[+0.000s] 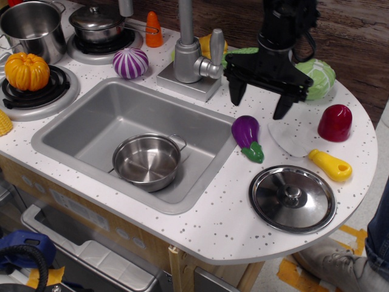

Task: Put eggplant in pot or pan

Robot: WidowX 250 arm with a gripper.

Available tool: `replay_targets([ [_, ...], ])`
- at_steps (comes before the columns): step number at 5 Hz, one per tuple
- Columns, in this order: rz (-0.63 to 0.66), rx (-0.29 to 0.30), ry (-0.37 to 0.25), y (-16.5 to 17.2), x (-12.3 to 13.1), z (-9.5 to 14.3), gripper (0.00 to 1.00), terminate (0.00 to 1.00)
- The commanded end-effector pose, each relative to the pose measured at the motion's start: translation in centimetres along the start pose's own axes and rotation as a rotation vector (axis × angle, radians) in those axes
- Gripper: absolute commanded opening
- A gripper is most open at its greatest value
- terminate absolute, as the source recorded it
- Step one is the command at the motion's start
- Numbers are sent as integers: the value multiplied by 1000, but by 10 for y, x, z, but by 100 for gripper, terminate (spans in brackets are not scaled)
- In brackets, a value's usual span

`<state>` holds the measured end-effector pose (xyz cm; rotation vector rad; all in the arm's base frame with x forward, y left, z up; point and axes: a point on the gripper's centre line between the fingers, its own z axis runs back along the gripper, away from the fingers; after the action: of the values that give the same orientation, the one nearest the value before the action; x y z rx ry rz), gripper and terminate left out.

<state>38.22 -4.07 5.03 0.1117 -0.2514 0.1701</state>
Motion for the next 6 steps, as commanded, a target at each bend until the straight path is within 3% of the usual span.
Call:
replay_targets([
  [1, 80, -19, -23, 8, 4, 3, 100, 0],
  [2, 107, -21, 5, 16, 3, -6, 100, 0],
  [3, 135, -10, 2, 17, -1, -15, 100, 0],
  [6, 137, -51, 0, 12, -8, -37, 100, 0],
])
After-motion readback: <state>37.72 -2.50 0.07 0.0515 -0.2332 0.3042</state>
